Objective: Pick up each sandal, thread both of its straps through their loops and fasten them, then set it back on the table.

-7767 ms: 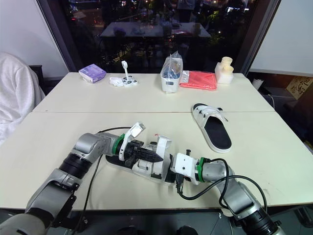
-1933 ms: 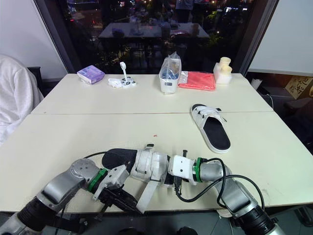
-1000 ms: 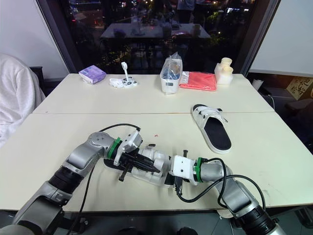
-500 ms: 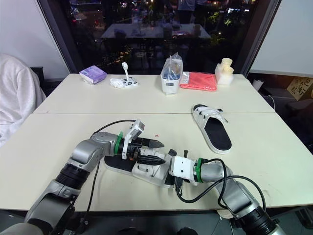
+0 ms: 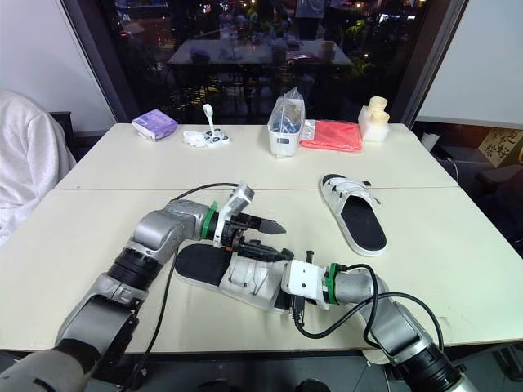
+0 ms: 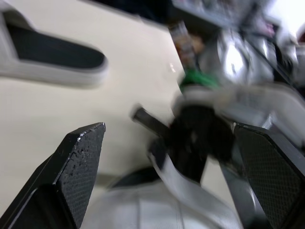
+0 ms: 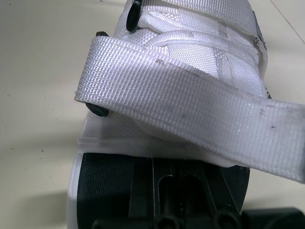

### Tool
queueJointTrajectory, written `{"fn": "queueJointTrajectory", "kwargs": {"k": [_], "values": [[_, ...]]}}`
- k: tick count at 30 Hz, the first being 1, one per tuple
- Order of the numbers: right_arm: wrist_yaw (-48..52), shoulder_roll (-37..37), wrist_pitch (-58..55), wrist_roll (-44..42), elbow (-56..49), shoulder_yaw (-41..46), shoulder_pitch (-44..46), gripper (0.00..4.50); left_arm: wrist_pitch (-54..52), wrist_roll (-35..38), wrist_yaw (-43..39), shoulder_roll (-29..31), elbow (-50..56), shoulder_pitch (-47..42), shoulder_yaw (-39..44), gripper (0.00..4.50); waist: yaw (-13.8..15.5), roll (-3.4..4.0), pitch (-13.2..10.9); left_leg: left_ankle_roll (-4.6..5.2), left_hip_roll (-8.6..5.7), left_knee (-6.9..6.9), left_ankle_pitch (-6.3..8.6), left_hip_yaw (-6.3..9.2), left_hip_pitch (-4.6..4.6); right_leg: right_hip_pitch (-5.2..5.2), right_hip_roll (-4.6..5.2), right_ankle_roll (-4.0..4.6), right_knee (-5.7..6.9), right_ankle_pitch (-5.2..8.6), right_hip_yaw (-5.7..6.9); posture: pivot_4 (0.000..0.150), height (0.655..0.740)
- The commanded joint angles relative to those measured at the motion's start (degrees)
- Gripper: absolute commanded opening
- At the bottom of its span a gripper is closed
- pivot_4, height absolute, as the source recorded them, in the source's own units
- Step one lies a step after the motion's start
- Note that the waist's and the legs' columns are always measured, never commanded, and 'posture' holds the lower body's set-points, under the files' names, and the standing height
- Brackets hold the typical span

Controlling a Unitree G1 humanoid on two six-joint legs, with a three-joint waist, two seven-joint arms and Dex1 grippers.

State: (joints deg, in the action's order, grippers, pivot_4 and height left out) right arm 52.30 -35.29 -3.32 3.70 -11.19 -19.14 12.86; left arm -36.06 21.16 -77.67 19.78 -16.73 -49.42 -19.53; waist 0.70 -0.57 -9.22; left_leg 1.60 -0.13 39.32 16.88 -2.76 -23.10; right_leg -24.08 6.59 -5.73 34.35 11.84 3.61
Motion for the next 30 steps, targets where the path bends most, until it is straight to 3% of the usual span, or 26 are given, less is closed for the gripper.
{"fn": "queueJointTrajectory", "kwargs": {"k": [1,9,10,12,19,30], "values": [[0.84,-0.57,-1.41,1.89,1.99,-2.27,-1.55,0.0,3.81,-2.47,-2.95,0.35,-0.87,-1.57,-2.11,4.46,0.0,0.0,0.0,0.0,0.0,0.0,0.0,0.0,-0.01,-0.01,0.0,0.0,0.0,0.0,0.0,0.15,0.74],[-0.05,-0.39,-1.64,2.08,1.57,-2.17,-2.33,0.0,7.49,-5.14,-3.94,-1.49,-3.87,-2.11,-3.14,4.46,0.01,0.0,0.0,0.0,0.03,0.0,0.0,0.01,-0.02,-0.01,0.01,0.0,0.0,0.0,-0.01,0.15,0.74],[-0.16,-0.37,-1.7,2.09,1.48,-2.16,-2.43,0.0,7.33,-5.07,-3.81,-1.83,-4.06,-2.24,-2.9,4.22,0.02,0.0,0.0,0.0,0.03,0.0,0.0,0.01,-0.02,-0.02,0.01,0.0,0.0,0.0,-0.01,0.15,0.74],[-0.32,-0.38,-1.8,2.04,1.37,-2.13,-2.57,0.0,7.34,-5.28,-3.56,-2.38,-4.56,-2.54,-2.58,3.59,0.02,0.0,0.0,0.0,0.03,0.0,0.0,0.01,-0.02,-0.01,0.01,0.0,0.0,0.0,0.0,0.15,0.74],[-0.53,-0.49,-1.81,1.93,1.46,-2.15,-2.57,0.0,6.94,-5.12,-3.8,-3.74,-5.84,-3.12,-2.04,0.05,0.01,0.0,0.0,0.0,0.03,0.0,0.0,0.01,-0.02,-0.02,0.01,0.0,0.0,0.0,0.0,0.15,0.74],[0.27,-0.89,-1.45,2.0,1.53,-2.6,-2.51,0.0,-2.32,1.63,-2.25,-3.78,-5.41,-6.35,6.6,0.05,-0.01,0.0,0.0,0.0,0.03,0.0,0.0,0.02,-0.02,-0.02,0.0,-0.01,0.02,0.0,0.0,0.15,0.74]]}}
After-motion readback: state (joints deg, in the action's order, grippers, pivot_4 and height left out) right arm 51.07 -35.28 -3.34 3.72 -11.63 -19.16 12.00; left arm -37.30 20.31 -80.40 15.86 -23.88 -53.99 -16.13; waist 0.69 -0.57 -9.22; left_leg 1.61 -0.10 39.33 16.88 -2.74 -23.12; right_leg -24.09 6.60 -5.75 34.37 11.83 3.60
